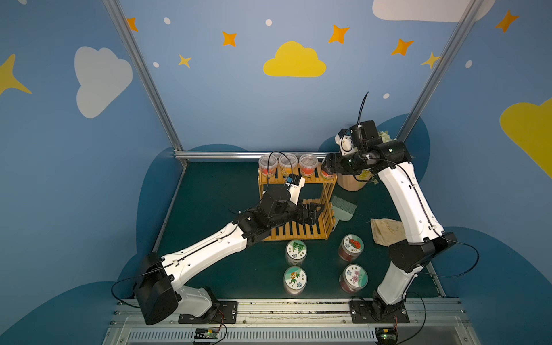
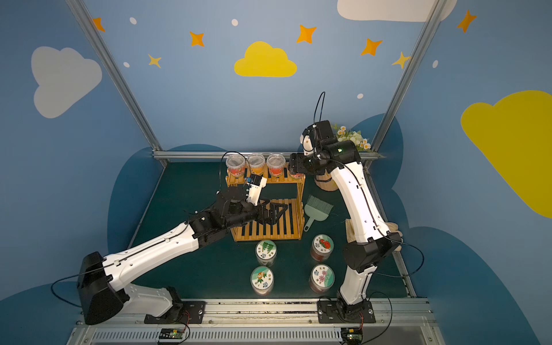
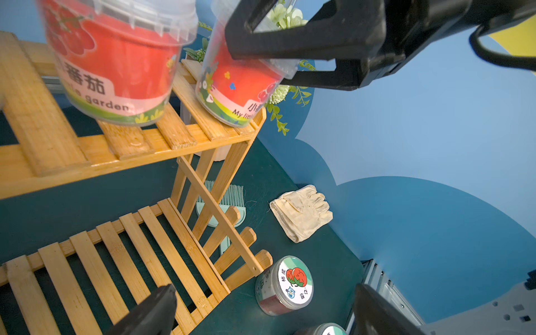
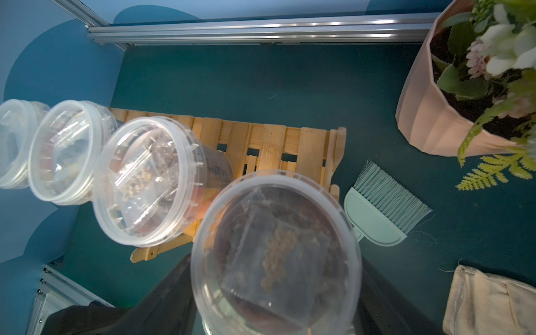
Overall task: Place the seed container on the shelf
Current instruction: Place the seed jar on the shelf.
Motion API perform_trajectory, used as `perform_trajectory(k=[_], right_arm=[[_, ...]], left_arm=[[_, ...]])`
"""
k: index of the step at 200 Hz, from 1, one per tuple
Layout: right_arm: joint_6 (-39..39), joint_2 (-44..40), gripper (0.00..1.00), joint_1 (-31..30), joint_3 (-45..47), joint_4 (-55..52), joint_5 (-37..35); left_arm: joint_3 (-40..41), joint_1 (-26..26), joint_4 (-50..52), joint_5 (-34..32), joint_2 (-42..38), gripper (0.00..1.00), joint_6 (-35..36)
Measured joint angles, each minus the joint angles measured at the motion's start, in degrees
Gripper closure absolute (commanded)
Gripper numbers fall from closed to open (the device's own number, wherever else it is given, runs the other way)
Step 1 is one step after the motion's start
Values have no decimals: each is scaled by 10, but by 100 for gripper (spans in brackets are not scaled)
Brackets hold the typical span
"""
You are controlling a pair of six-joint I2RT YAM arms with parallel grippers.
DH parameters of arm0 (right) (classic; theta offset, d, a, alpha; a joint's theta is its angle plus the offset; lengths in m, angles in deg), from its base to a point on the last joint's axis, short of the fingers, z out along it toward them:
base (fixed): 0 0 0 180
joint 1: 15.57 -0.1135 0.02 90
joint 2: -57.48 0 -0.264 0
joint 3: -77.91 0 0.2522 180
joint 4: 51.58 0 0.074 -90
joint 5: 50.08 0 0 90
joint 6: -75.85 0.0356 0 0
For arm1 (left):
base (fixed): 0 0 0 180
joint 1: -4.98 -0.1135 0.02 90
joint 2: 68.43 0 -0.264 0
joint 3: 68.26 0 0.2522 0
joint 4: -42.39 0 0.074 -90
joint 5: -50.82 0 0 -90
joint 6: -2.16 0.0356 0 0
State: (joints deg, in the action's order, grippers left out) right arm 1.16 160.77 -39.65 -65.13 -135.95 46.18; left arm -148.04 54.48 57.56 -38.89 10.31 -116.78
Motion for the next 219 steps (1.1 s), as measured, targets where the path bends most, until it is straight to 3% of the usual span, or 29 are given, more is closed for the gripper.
perform_trajectory(k=[155, 184, 219], right_arm=[[-23, -8, 2, 8, -2, 7, 1], [-64, -63, 2, 38, 36, 44, 46], [-132, -180, 2, 89, 164, 139, 117]], left_arm=[[-14, -4, 19, 24, 0, 0, 20], [-39, -7, 44, 35, 0, 0, 51], [-61, -16, 75, 41, -17, 0, 101]])
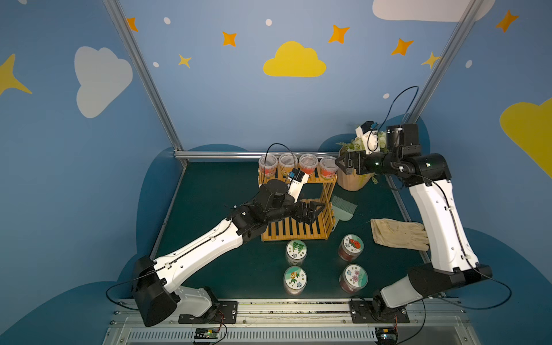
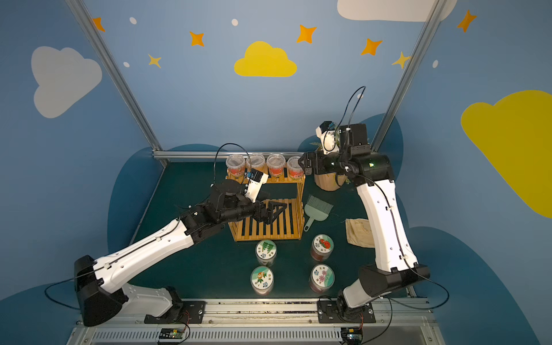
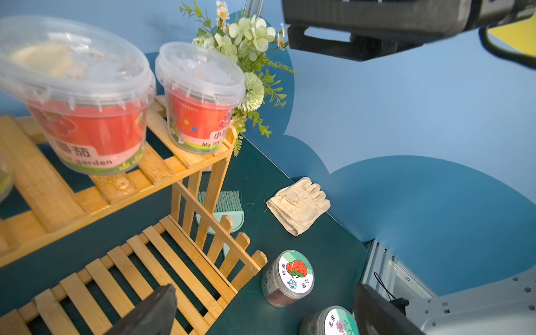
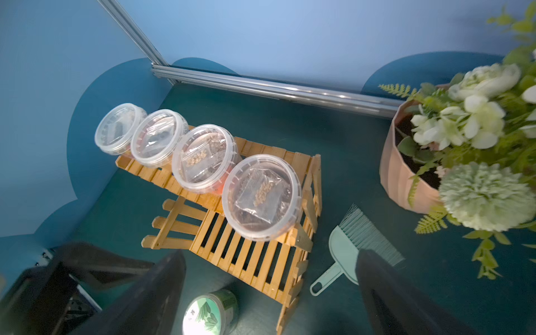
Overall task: Place the seed container on the shelf
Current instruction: Place the seed jar on the shelf, then adjust the seed jar on the shelf.
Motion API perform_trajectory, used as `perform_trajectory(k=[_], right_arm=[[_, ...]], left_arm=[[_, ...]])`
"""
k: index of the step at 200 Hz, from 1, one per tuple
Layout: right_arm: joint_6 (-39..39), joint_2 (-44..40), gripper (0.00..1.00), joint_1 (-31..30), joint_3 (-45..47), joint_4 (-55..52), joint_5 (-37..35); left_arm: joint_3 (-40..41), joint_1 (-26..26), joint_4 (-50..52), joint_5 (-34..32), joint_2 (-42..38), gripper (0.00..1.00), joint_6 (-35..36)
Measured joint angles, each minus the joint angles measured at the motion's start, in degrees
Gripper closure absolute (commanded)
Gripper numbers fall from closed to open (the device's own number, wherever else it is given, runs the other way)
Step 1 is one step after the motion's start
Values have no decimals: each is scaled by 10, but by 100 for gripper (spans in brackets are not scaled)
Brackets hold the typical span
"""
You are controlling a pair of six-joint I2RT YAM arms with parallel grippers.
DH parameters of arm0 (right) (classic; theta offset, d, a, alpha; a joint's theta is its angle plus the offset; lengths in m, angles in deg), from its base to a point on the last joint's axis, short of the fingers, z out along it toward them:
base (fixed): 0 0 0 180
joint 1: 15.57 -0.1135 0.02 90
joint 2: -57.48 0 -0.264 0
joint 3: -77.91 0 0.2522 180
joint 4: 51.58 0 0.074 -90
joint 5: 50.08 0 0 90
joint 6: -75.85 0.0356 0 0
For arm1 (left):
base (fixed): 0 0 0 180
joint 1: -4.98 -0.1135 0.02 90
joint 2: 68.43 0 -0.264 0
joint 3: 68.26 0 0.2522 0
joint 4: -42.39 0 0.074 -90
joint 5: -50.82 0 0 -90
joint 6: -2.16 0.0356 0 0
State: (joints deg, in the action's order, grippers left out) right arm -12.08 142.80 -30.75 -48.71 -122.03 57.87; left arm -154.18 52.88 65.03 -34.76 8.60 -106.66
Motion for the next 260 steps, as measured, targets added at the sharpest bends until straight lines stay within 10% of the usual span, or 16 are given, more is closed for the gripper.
perform_trajectory(k=[70, 260], right_arm=[[-116, -81, 4, -2, 221, 168, 77], [-251, 59, 6, -12, 68, 85, 103]], left_arm=[[-4, -35, 24, 9, -19, 0, 35], [-57, -53, 61, 45, 1, 0, 55]])
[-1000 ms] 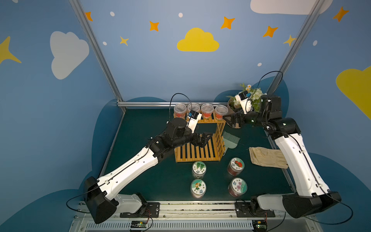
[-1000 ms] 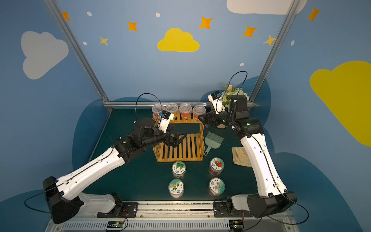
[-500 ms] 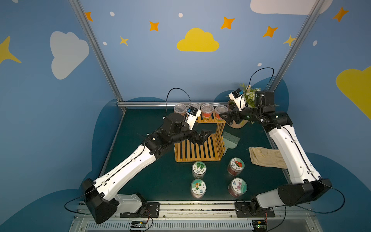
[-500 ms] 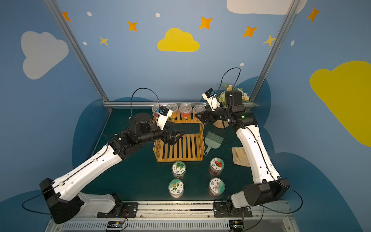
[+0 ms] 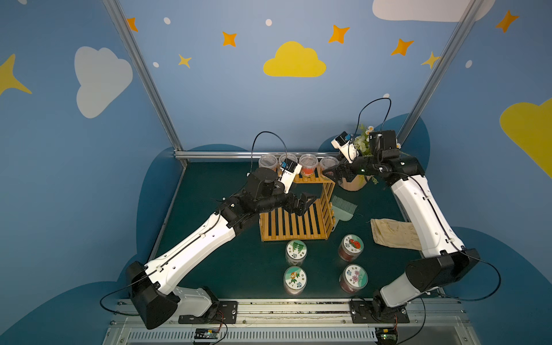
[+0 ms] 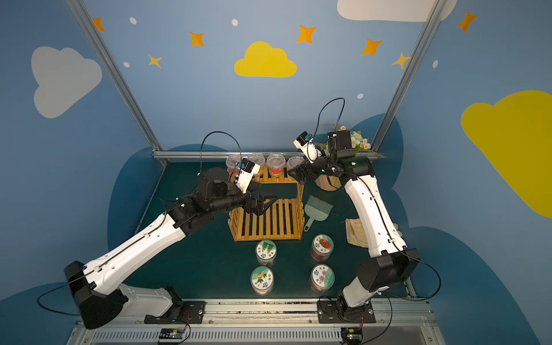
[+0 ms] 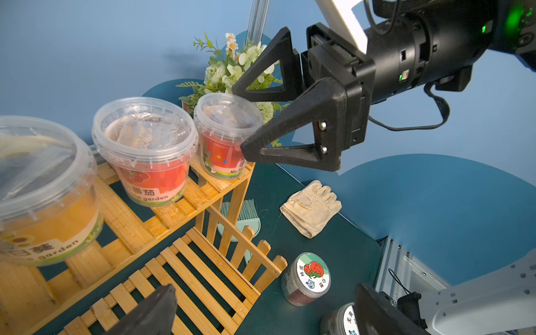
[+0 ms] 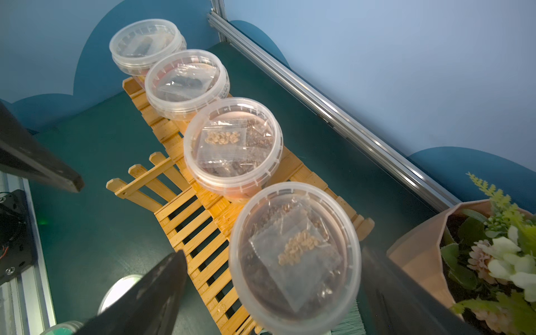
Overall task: Place the seed container on the shelf
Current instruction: Adjust the seed jar on the shelf.
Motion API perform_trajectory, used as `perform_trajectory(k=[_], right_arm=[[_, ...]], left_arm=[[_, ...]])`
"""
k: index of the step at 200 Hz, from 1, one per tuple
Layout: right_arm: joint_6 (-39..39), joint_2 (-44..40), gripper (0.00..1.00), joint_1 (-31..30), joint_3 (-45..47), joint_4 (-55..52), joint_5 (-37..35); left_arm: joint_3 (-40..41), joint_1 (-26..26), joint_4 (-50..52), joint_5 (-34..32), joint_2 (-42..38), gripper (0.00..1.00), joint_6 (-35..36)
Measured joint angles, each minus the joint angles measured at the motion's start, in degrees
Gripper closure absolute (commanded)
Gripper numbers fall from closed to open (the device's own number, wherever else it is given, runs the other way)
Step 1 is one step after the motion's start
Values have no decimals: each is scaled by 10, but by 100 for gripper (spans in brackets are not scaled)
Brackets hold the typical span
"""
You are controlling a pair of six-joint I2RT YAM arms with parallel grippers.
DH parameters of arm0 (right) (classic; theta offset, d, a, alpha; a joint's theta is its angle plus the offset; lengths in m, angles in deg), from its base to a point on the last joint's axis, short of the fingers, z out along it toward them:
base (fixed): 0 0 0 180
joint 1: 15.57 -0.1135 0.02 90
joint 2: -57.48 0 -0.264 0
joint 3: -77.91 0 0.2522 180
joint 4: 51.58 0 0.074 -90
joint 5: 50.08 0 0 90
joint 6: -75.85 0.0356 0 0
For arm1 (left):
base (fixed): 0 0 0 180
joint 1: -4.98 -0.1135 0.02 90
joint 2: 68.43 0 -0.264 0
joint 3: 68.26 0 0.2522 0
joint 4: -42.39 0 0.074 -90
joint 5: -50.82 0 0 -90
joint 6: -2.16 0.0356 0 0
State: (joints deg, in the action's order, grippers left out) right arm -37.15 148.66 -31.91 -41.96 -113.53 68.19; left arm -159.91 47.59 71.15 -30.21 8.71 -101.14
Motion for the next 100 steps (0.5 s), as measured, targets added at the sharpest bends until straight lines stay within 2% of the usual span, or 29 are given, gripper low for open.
perform_trajectory(k=[35, 72, 100], right_arm=[[-3, 3, 7, 0, -6, -4, -4], [0, 11, 2, 0, -9, -3, -12], [5, 17, 2, -1, -16, -2, -19]], left_arm=[[0, 0, 0, 0, 0, 0, 0], [0, -1, 0, 0, 0, 0, 0], [0, -1, 0, -2, 0, 0, 0]])
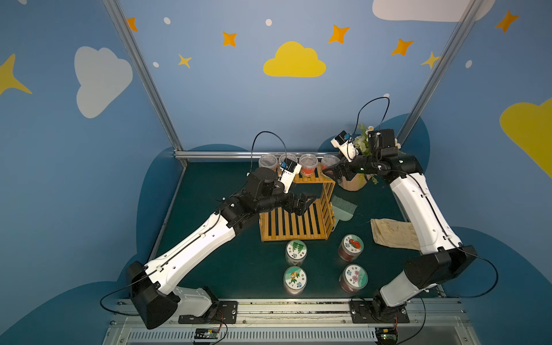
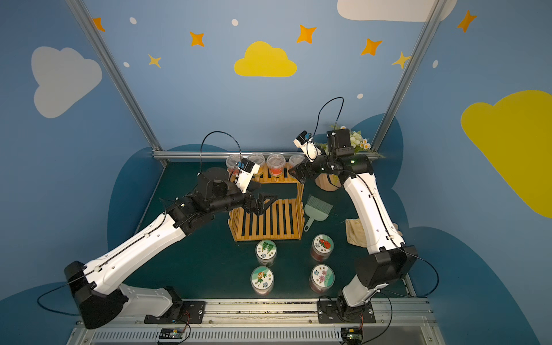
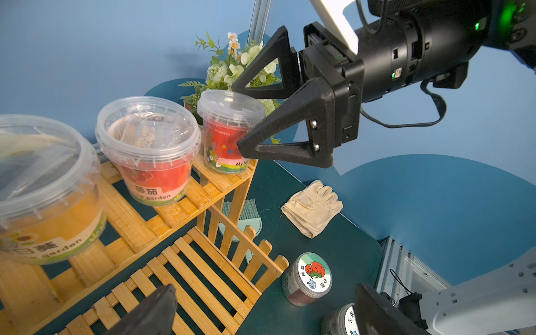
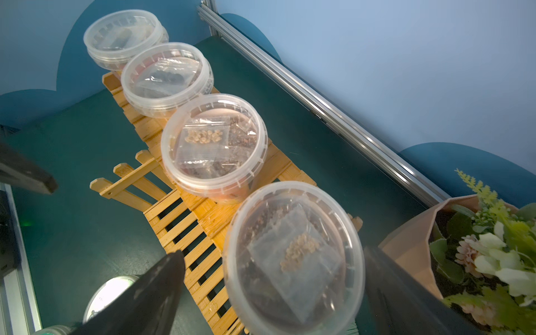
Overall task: Place the seed container on the shelf
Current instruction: Adjust the seed jar on the shelf.
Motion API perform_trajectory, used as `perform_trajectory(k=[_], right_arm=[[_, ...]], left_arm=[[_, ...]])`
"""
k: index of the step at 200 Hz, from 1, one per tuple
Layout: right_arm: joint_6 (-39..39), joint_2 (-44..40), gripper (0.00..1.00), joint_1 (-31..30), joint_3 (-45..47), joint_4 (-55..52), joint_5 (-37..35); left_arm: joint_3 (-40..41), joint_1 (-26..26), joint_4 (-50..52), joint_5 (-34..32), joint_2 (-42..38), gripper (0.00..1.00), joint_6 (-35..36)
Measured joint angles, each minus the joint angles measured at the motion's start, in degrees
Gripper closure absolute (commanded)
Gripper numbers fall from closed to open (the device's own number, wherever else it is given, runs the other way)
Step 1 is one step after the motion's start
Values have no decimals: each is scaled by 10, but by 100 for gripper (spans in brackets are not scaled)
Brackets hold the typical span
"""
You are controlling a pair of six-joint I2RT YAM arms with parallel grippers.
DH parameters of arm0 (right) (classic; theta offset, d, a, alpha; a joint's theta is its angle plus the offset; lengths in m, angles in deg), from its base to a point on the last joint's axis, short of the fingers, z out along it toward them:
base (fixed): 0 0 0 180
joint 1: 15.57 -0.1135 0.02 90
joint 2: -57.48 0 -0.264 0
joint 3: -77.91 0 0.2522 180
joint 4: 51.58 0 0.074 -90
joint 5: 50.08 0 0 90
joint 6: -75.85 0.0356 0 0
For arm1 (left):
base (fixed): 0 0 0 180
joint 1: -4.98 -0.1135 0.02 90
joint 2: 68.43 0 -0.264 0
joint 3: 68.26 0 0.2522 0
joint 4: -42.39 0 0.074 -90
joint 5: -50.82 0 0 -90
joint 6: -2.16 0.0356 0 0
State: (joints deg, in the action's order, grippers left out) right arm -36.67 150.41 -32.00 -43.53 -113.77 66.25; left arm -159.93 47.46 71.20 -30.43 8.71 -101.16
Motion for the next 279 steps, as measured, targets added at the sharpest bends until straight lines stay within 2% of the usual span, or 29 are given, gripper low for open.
perform_trajectory(k=[186, 279], right_arm=[[37, 2, 2, -6, -27, -5, -3], [33, 9, 2, 7, -27, -49, 42]], left_arm=[[0, -4, 1, -13, -14, 0, 0], [0, -5, 1, -12, -14, 0, -2]])
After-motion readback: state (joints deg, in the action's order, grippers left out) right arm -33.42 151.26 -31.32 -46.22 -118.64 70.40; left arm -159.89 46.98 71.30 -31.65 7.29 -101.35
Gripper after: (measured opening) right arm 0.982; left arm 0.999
